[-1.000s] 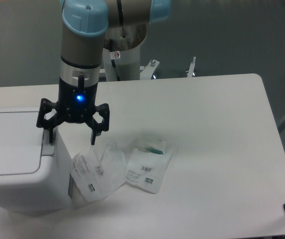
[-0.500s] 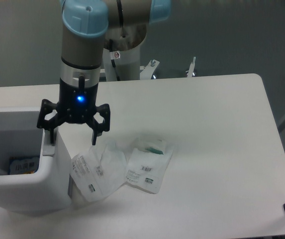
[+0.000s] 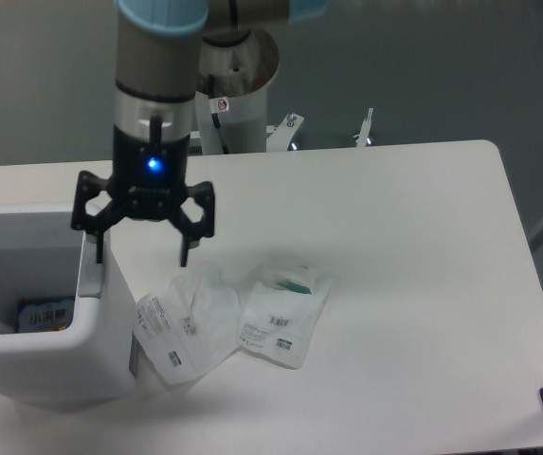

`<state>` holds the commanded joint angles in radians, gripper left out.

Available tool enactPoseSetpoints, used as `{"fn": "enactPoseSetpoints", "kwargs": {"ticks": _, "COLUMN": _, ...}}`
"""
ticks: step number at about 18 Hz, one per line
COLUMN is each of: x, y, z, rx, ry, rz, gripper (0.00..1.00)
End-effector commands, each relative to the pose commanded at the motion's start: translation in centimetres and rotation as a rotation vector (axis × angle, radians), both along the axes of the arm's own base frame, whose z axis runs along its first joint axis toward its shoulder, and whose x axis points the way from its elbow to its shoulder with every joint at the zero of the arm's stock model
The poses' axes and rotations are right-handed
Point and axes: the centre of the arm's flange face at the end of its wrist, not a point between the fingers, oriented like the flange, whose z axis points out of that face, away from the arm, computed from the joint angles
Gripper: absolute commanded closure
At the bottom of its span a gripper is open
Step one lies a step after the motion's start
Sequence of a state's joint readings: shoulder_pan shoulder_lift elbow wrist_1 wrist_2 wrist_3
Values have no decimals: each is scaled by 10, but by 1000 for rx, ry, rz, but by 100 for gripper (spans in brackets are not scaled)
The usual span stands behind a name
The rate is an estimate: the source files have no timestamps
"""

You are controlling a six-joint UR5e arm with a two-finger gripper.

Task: Open the trash can
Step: 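Raise the gripper to lift the trash can lid open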

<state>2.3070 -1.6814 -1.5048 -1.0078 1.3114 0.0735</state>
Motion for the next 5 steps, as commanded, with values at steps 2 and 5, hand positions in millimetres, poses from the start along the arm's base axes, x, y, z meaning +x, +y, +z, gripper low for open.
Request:
{"fn": "enactPoseSetpoints", "kwargs": {"ticks": 2, "x": -15, "y": -13, "z": -3, "rx": -61, "ry": 81, "rz": 5, "gripper": 0}}
{"fn": "enactPoseSetpoints", "kwargs": {"ticks": 5, "x": -39, "y": -33, "z": -11, "rx": -178, "ry": 173, "rz": 73, "gripper": 0}}
